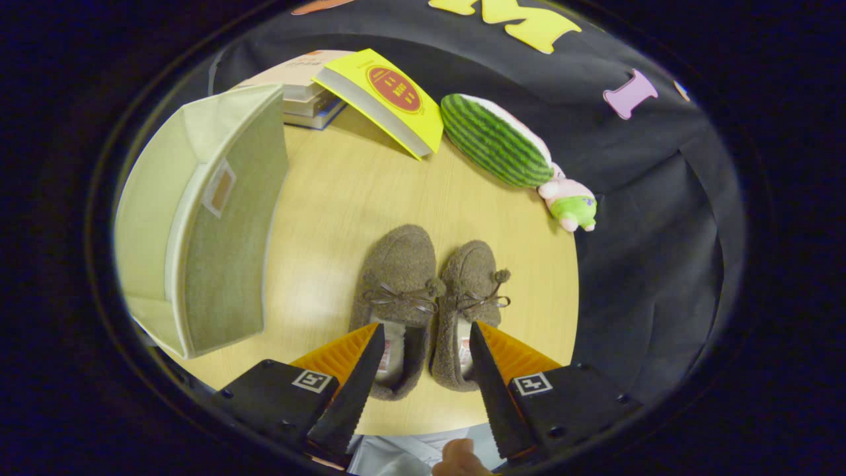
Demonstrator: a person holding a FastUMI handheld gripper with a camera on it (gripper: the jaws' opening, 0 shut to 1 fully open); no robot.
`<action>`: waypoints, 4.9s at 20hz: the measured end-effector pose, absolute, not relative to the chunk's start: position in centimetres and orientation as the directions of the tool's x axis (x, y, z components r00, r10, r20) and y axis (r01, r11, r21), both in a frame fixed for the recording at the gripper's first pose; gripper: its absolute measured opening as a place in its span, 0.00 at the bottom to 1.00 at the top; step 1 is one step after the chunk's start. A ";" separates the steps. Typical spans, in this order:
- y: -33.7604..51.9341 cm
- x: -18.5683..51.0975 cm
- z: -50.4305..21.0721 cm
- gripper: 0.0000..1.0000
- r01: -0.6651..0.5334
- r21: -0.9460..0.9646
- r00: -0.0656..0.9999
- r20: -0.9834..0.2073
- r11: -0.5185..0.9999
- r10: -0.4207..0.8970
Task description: Open the storage box then place both shoes into the box .Put the left shoe in first, then the right shoe, with the right side of both shoes facing outward in a uniform manner.
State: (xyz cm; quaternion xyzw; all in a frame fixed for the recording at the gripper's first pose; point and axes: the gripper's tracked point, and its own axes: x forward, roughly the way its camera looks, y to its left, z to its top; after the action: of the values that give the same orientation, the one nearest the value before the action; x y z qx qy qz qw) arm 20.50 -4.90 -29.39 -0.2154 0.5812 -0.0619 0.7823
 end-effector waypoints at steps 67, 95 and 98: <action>26.1 21.3 -24.2 0.06 -0.089 0.331 0.433 -0.837 0.939 0.336; 11.6 19.0 -21.3 1.00 -0.136 0.130 0.651 -0.735 0.982 0.188; 5.8 18.7 -22.1 1.00 -0.096 0.080 0.661 -0.740 0.992 0.124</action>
State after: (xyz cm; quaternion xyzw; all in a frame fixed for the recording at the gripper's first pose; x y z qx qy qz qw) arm 18.69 5.82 -22.11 0.0171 0.4075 0.0604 0.9111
